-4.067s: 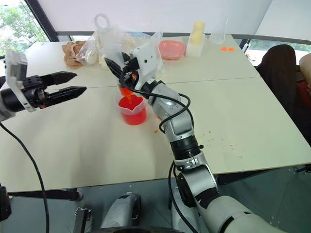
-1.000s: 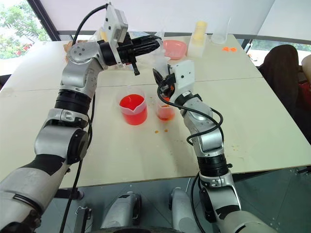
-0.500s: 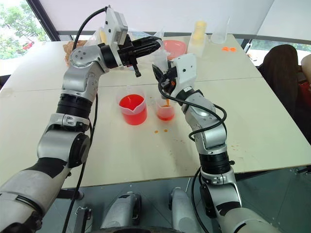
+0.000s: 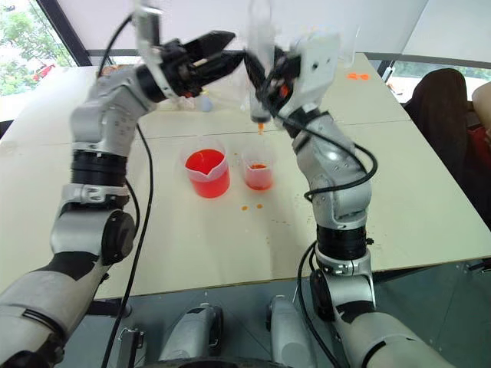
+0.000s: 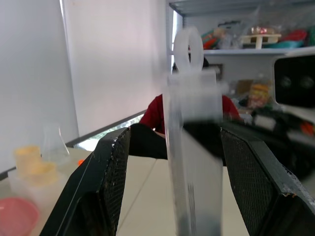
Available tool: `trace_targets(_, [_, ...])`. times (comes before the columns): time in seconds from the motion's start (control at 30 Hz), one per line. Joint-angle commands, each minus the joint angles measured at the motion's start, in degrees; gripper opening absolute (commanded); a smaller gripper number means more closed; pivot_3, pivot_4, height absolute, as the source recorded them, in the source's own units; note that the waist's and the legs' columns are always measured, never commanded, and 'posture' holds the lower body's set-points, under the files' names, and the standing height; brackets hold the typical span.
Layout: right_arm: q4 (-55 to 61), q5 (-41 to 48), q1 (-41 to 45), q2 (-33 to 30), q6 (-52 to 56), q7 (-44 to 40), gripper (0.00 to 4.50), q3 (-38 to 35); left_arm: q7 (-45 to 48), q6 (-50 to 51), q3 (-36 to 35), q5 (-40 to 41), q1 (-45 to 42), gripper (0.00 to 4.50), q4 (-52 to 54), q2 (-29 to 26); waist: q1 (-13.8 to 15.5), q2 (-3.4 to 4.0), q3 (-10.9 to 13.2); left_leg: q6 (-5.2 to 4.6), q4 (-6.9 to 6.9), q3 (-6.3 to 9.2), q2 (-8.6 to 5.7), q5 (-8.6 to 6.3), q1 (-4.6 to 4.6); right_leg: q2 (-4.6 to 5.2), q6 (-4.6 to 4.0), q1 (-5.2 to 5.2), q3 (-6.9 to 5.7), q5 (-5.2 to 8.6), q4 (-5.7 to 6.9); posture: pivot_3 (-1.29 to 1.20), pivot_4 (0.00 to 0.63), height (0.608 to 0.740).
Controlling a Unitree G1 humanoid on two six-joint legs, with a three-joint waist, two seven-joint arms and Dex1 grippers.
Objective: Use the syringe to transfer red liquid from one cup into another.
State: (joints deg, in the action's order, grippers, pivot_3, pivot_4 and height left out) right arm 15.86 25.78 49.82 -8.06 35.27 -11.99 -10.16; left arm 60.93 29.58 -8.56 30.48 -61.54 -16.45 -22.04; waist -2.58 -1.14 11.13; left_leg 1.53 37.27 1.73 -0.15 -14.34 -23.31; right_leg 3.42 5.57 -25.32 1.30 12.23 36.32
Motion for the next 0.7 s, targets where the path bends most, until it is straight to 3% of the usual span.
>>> trace_targets(0.03, [-1.5,7.4,5.0,-6.8,10.6,1.8,1.39,-8.7,2.4,6.7,2.3,2.5,7.4,3.00,13.1,-6.0,0.2,0.00,0.0,0.00,0.01,0.00,0.00,0.00,0.00,0.02,0.00,0.01,-0.01,0.00,-0.01,0.00,0.150,0.740])
trace_targets(0.2, [-17.8,10.0,11.9,-21.1,32.9,4.1,1.39,-14.4,3.5,13.1,2.8,6.0,18.8,3.00,29.5,-15.8,1.2,0.00,0.0,0.00,0.01,-0.07,-0.05,0.00,-0.06,0.16,-0.01,0.06,0.00,0.01,-0.17,0.00,0.150,0.740])
trace_targets(0.33, [-28.7,7.9,10.7,-28.2,39.7,0.6,1.39,-11.6,1.9,16.6,1.1,9.5,26.5,3.00,39.8,-20.6,1.6,0.01,0.0,-0.01,-0.04,-0.13,-0.05,-0.01,-0.03,0.12,-0.03,0.08,0.04,0.02,-0.23,0.00,0.150,0.740])
trace_targets(0.53, [-32.3,9.1,4.9,-27.0,46.1,-5.4,1.39,-7.2,-2.1,10.5,4.3,3.9,37.5,3.00,45.1,-21.8,1.1,0.02,0.0,-0.02,-0.05,-0.18,-0.04,-0.01,0.02,0.00,-0.03,0.08,0.10,0.02,-0.20,0.00,0.150,0.740])
trace_targets(0.7, [-33.3,4.8,2.6,-24.0,43.2,-4.1,1.39,-3.6,-6.8,10.4,4.6,3.4,41.9,3.00,47.0,-20.5,1.1,0.02,0.0,-0.02,0.01,-0.16,-0.02,-0.01,0.00,-0.04,-0.03,0.08,0.11,0.02,-0.19,0.00,0.150,0.740])
